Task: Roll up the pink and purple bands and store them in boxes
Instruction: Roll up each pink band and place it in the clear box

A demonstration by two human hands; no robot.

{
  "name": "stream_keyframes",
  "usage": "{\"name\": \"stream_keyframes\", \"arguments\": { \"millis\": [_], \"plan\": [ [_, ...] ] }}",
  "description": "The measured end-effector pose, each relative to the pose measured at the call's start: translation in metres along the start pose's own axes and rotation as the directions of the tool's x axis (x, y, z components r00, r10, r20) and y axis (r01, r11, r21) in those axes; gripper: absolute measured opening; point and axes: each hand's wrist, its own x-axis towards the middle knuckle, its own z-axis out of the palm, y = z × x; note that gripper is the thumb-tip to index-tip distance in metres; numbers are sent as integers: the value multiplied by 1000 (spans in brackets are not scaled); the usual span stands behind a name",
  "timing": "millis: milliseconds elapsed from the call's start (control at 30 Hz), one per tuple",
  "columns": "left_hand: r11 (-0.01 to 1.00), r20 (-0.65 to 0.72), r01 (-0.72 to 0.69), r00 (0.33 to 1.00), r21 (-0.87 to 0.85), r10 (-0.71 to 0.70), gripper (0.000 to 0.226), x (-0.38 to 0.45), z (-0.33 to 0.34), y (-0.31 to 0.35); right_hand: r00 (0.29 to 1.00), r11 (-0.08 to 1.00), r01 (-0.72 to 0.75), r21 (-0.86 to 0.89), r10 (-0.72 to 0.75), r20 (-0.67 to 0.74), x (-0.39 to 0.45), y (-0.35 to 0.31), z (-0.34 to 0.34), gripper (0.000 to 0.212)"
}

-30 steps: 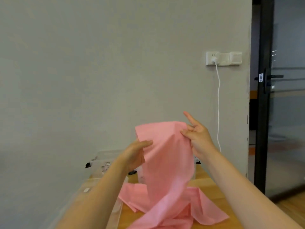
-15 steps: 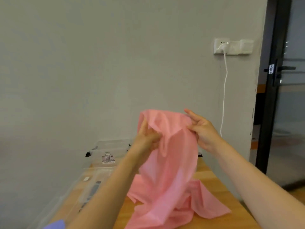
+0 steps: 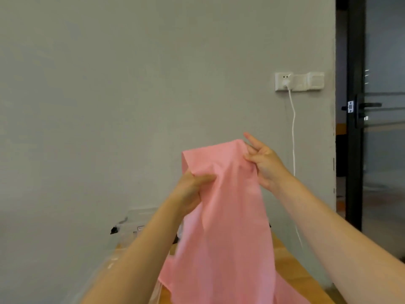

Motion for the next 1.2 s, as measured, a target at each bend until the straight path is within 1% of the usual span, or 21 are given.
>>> {"name": "stream_keyframes", "arguments": {
  "millis": [33, 100, 167, 233, 267, 333, 400, 467, 500, 533, 600, 667, 733, 800, 833, 900, 967, 1033, 1100, 1133, 1200],
  "plan": [
    [1000, -40, -4, 999, 25, 5, 30, -1, -1, 0, 999, 998, -33, 45, 33, 0, -6, 5, -5, 63],
    [1000, -93, 5, 996, 15, -3, 32, -4, -3, 4, 994, 983, -109, 144, 111, -4, -22, 17, -12, 63],
    [997, -108, 69, 992, -19, -70, 27, -6, -5, 6, 972, 952, -219, 214, 231, -32, -39, 37, -18, 60],
    [986, -123, 166, 978, -15, -167, 20, -8, -9, 1, 936, 921, -339, 193, 350, -25, -58, 60, -20, 58],
    [978, -125, 210, 970, -19, -211, 17, -8, -12, -4, 923, 912, -379, 158, 385, -12, -65, 69, -20, 59],
    [960, -125, 270, 952, -75, -278, 13, -10, -21, -19, 925, 919, -372, 132, 379, -36, -73, 79, -21, 69],
    [937, -127, 285, 941, -203, -313, 14, -18, -32, -41, 943, 940, -304, 159, 320, -89, -75, 83, -20, 72],
    [882, -100, 300, 929, -364, -357, 28, -32, -44, -71, 954, 961, -261, 89, 270, -127, -75, 86, -17, 66],
    [855, -90, 324, 916, -404, -390, 39, -42, -50, -90, 958, 966, -257, 24, 258, -127, -75, 88, -15, 63],
    [832, -77, 359, 901, -422, -428, 50, -54, -54, -107, 961, 966, -255, -29, 250, -121, -75, 91, -13, 62],
    [793, -48, 405, 878, -456, -476, 65, -79, -55, -139, 962, 962, -264, -72, 257, -94, -75, 94, -10, 61],
    [758, 20, 402, 889, -513, -458, 77, -99, -48, -162, 961, 960, -274, -53, 272, -54, -75, 94, -9, 62],
    [774, 58, 407, 898, -485, -436, 85, -108, -39, -173, 956, 955, -295, -24, 294, -21, -74, 95, -9, 61],
    [811, 115, 438, 896, -389, -429, 91, -109, -33, -172, 948, 949, -317, 4, 316, 15, -72, 98, -11, 60],
    [815, 141, 451, 892, -363, -431, 88, -107, -32, -171, 945, 945, -327, 25, 325, 42, -72, 97, -11, 60],
    [807, 152, 457, 889, -375, -433, 79, -102, -30, -164, 937, 936, -344, 76, 337, 92, -71, 96, -11, 60],
    [783, 102, 485, 868, -389, -486, 70, -97, -27, -158, 935, 932, -345, 111, 331, 131, -70, 95, -13, 59],
    [768, 73, 519, 842, -376, -534, 56, -95, -28, -155, 934, 932, -344, 116, 327, 141, -70, 94, -17, 58],
    [770, 107, 533, 840, -352, -532, 40, -97, -28, -150, 936, 931, -347, 117, 335, 110, -67, 95, -23, 57],
    [779, 126, 526, 847, -340, -517, 33, -98, -28, -144, 939, 932, -343, 119, 337, 69, -67, 94, -27, 57],
    [821, 93, 452, 888, -349, -449, 24, -93, -33, -137, 943, 934, -325, 147, 331, -20, -63, 95, -36, 57]
  ]
}}
